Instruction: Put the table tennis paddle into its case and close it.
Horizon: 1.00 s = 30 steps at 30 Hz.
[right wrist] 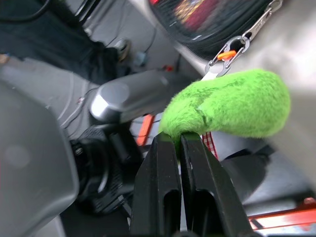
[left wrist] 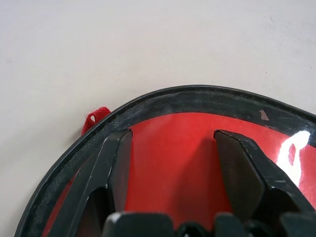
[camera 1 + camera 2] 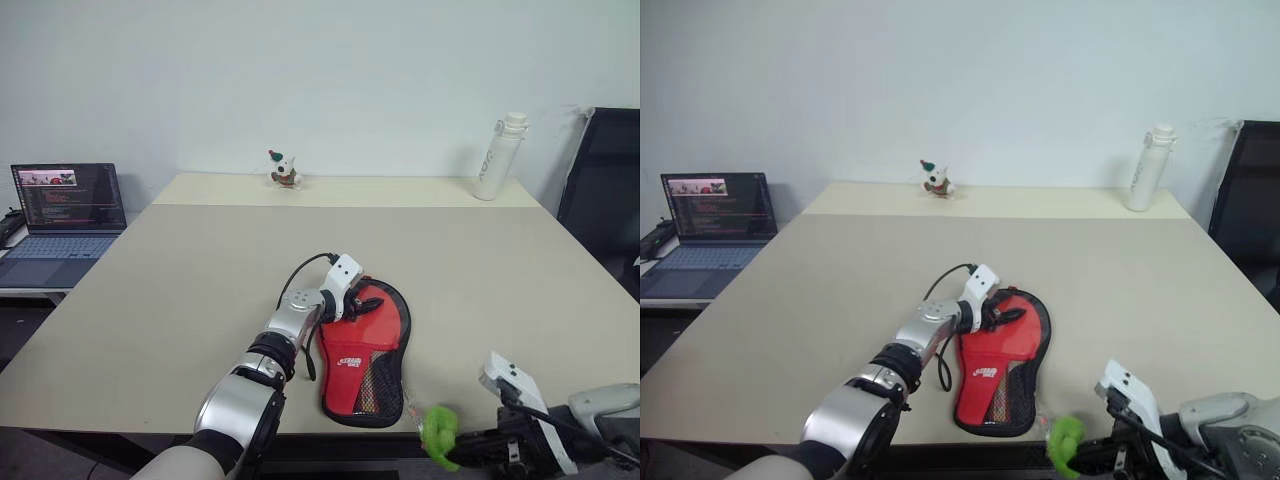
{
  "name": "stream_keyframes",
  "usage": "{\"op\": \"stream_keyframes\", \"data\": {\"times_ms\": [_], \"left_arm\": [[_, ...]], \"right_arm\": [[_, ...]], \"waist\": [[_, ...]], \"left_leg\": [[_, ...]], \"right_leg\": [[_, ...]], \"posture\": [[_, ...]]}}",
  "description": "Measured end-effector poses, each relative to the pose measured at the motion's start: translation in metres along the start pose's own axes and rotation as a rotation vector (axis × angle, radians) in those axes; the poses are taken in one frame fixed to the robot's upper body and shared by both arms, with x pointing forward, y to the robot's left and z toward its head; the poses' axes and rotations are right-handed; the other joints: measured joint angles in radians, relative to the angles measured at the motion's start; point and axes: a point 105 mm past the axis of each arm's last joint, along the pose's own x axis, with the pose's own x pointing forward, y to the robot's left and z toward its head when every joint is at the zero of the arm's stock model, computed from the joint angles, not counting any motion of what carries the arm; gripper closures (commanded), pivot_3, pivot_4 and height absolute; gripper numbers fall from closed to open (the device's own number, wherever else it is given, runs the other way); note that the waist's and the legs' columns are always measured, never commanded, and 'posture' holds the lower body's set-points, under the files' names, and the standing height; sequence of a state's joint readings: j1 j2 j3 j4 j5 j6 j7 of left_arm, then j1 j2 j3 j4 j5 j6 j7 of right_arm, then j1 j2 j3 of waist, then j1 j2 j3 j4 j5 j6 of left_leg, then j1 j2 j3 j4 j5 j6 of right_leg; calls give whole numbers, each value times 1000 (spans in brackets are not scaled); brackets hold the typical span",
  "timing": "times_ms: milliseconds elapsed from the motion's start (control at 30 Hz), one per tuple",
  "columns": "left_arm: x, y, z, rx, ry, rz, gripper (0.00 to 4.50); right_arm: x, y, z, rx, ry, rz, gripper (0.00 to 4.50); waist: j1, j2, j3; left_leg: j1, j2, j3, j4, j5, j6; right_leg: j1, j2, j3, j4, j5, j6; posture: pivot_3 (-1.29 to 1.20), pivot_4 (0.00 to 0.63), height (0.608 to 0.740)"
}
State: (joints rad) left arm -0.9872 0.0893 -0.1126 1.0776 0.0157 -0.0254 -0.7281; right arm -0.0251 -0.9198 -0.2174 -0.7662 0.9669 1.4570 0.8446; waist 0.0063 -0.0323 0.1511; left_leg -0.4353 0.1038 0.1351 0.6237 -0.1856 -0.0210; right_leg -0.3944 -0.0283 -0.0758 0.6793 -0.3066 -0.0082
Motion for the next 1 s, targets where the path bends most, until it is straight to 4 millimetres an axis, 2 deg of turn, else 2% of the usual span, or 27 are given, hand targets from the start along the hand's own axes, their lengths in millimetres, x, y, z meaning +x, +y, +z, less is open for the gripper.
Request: {"op": "stream_keyframes", "data": {"times_ms": [367,533,633,700,767,933,1000], "left_arm": [[3,1,1,-16,-8,33,1618],[3,1,1,-19,-11,36,1618],[3,1,1,-20,-13,37,1618],[3,1,1,-23,-14,39,1618],[3,2,1,-25,-15,41,1618],[0,1,5,-36,-47,22,1618],[-8,2,9,-24,-80,2,1618]], "right_arm": [[9,29,-27,-29,90,123,4458],[19,24,-28,-67,94,111,4458],[17,18,-29,-77,108,86,3801],[15,18,-28,-85,107,94,3136],[14,15,-21,-109,88,86,2476],[3,-2,20,-169,-44,61,2476],[0,-9,39,-199,-118,45,2476]], "waist": [[0,-2,1],[-1,-3,2],[-2,-4,2],[-2,-4,2],[-3,-4,2],[-8,-5,4],[-11,-7,5]], "left_leg": [[1,-3,-4,1,0,0],[1,-5,-5,1,0,0],[1,-6,-5,1,0,1],[1,-6,-5,1,0,1],[1,-6,-5,1,0,1],[1,-5,-5,1,0,1],[1,-5,-5,1,0,1]], "right_leg": [[4,-4,-4,-1,-1,3],[5,-6,-5,-1,-2,4],[5,-7,-5,-1,-2,4],[5,-7,-6,-1,-2,4],[5,-7,-6,-1,-2,4],[5,-7,-6,0,-2,4],[5,-7,-5,0,-2,4]], "posture": [[0,150,740],[0,150,740],[0,150,740],[0,150,740],[0,150,740],[0,150,740],[0,150,740]]}}
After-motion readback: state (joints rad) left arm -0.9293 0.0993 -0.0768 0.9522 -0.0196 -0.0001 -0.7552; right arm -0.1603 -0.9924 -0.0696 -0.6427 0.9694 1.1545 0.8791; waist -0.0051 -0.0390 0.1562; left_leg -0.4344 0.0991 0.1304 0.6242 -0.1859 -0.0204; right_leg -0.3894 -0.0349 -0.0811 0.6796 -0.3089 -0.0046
